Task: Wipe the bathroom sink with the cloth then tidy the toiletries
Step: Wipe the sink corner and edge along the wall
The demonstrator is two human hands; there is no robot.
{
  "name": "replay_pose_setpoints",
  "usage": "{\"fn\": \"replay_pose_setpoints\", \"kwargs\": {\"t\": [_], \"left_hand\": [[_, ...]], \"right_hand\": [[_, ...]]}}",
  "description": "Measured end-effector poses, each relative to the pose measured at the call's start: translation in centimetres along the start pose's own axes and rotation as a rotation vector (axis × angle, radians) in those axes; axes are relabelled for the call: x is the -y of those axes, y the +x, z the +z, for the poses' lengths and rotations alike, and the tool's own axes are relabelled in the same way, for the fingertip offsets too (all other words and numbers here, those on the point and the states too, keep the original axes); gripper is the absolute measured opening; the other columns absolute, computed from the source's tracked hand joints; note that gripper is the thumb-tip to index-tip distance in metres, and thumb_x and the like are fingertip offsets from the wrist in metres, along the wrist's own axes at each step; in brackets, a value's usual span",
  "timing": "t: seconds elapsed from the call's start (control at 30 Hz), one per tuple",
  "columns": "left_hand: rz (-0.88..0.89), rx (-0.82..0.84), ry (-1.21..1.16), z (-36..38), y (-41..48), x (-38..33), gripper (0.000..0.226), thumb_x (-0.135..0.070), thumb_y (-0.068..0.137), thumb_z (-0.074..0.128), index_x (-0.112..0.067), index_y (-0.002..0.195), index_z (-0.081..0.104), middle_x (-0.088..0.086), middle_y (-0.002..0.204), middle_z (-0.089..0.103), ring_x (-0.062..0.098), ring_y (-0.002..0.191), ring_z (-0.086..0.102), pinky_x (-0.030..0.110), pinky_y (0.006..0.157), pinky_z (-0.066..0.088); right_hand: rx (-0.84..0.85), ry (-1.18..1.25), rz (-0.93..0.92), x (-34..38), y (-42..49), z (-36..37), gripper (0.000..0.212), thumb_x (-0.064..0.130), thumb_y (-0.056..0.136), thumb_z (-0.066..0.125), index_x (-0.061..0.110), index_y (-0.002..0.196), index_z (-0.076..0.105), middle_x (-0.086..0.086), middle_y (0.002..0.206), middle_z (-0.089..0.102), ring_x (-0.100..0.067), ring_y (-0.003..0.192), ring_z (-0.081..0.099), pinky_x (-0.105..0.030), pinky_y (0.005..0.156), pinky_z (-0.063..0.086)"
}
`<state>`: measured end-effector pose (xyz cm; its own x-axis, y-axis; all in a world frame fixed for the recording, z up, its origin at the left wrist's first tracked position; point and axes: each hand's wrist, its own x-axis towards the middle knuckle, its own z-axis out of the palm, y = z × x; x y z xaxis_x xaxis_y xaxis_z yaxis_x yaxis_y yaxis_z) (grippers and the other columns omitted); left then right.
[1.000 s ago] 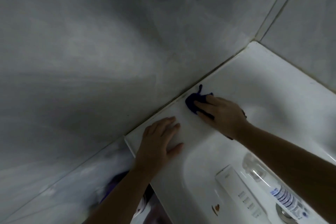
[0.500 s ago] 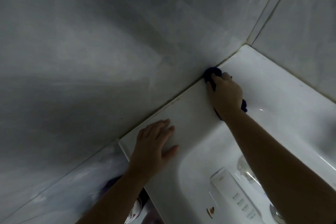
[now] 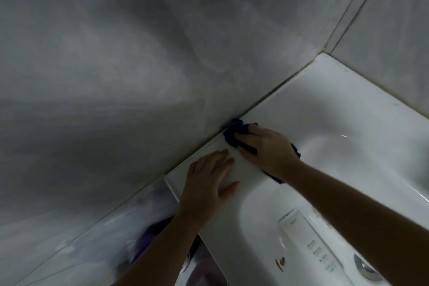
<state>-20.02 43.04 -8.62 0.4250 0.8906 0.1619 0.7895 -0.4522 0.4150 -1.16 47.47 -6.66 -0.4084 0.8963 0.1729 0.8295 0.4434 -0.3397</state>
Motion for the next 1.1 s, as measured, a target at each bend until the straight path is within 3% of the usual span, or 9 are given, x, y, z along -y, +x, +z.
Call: {"fn": "replay_pose_setpoints", "kwargs": {"t": [0.07, 0.17, 0.23, 0.43, 0.57, 0.63, 0.83, 1.0, 1.1], "left_hand": [[0.006, -0.004, 0.004, -0.1, 0.1, 0.0, 0.046, -0.049, 0.081, 0.051, -0.02, 0.115, 0.062, 0.001, 0.126, 0.058, 0.014, 0.113, 0.046, 0.029, 0.09, 0.031], [0.017, -0.028, 0.018, 0.1, 0.2, 0.0, 0.045, -0.048, 0.08, 0.051, -0.02, 0.112, 0.063, 0.002, 0.125, 0.059, 0.016, 0.112, 0.047, 0.03, 0.09, 0.032], [0.03, -0.041, 0.022, 0.4, 0.2, 0.2, 0.045, -0.047, 0.08, 0.052, -0.019, 0.112, 0.064, 0.003, 0.124, 0.06, 0.017, 0.112, 0.048, 0.032, 0.09, 0.033], [0.039, -0.053, 0.038, 0.3, 0.2, 0.0, 0.047, -0.048, 0.08, 0.052, -0.017, 0.113, 0.064, 0.004, 0.124, 0.06, 0.016, 0.112, 0.047, 0.031, 0.088, 0.033], [0.035, -0.065, 0.041, 0.4, 0.2, 0.1, 0.044, -0.046, 0.08, 0.052, -0.018, 0.111, 0.063, 0.004, 0.122, 0.06, 0.017, 0.111, 0.048, 0.034, 0.086, 0.036], [0.045, -0.066, 0.045, 0.5, 0.1, 0.1, 0.044, -0.046, 0.08, 0.052, -0.017, 0.111, 0.064, 0.005, 0.121, 0.061, 0.017, 0.112, 0.048, 0.033, 0.087, 0.035], [0.038, -0.051, 0.049, 0.3, 0.2, 0.0, 0.047, -0.047, 0.08, 0.052, -0.016, 0.112, 0.065, 0.004, 0.123, 0.06, 0.016, 0.113, 0.048, 0.032, 0.088, 0.035], [0.033, -0.053, 0.062, 0.2, 0.2, -0.1, 0.046, -0.046, 0.079, 0.051, -0.016, 0.11, 0.066, 0.004, 0.121, 0.061, 0.016, 0.111, 0.047, 0.032, 0.087, 0.033], [0.018, -0.052, 0.043, 0.0, 0.1, -0.2, 0.046, -0.047, 0.079, 0.051, -0.016, 0.111, 0.065, 0.004, 0.122, 0.061, 0.016, 0.112, 0.046, 0.032, 0.087, 0.033]], "right_hand": [[-0.056, -0.077, 0.098, -3.7, -0.1, -2.1, 0.04, 0.032, 0.084, 0.042, 0.011, 0.106, 0.068, -0.014, 0.093, 0.067, -0.031, 0.07, 0.066, -0.03, 0.054, 0.053], [-0.247, -0.195, 0.686, -9.9, -0.6, -4.9, 0.036, 0.03, 0.092, 0.043, 0.012, 0.119, 0.059, -0.018, 0.107, 0.058, -0.038, 0.087, 0.059, -0.035, 0.067, 0.045], [-0.258, -0.204, 0.848, -9.7, -0.6, -4.6, 0.035, 0.028, 0.092, 0.044, 0.01, 0.12, 0.057, -0.02, 0.11, 0.055, -0.039, 0.089, 0.057, -0.037, 0.067, 0.043], [-0.084, -0.092, 0.063, -3.9, -2.6, -1.6, 0.04, 0.032, 0.09, 0.04, 0.008, 0.11, 0.064, -0.014, 0.091, 0.064, -0.031, 0.07, 0.064, -0.032, 0.056, 0.054], [-0.301, -0.201, 0.729, -11.4, -1.9, -5.2, 0.036, 0.028, 0.093, 0.043, 0.011, 0.122, 0.056, -0.019, 0.112, 0.055, -0.038, 0.091, 0.058, -0.035, 0.068, 0.044], [-0.327, -0.183, 0.907, -9.9, -1.8, -4.6, 0.034, 0.025, 0.092, 0.047, 0.01, 0.121, 0.056, -0.019, 0.115, 0.054, -0.039, 0.094, 0.057, -0.035, 0.067, 0.041], [-0.113, -0.051, 0.057, -3.6, -3.4, -1.1, 0.039, 0.032, 0.091, 0.04, 0.009, 0.111, 0.064, -0.016, 0.095, 0.066, -0.033, 0.074, 0.065, -0.036, 0.058, 0.056], [-0.304, -0.248, 0.825, -12.4, -3.0, -5.6, 0.037, 0.028, 0.094, 0.042, 0.008, 0.123, 0.052, -0.022, 0.112, 0.054, -0.04, 0.087, 0.057, -0.035, 0.064, 0.038], [-0.275, -0.146, 0.709, -6.1, -2.5, -2.9, 0.032, 0.023, 0.089, 0.048, 0.006, 0.114, 0.058, -0.021, 0.106, 0.059, -0.038, 0.085, 0.06, -0.036, 0.06, 0.045]]}}
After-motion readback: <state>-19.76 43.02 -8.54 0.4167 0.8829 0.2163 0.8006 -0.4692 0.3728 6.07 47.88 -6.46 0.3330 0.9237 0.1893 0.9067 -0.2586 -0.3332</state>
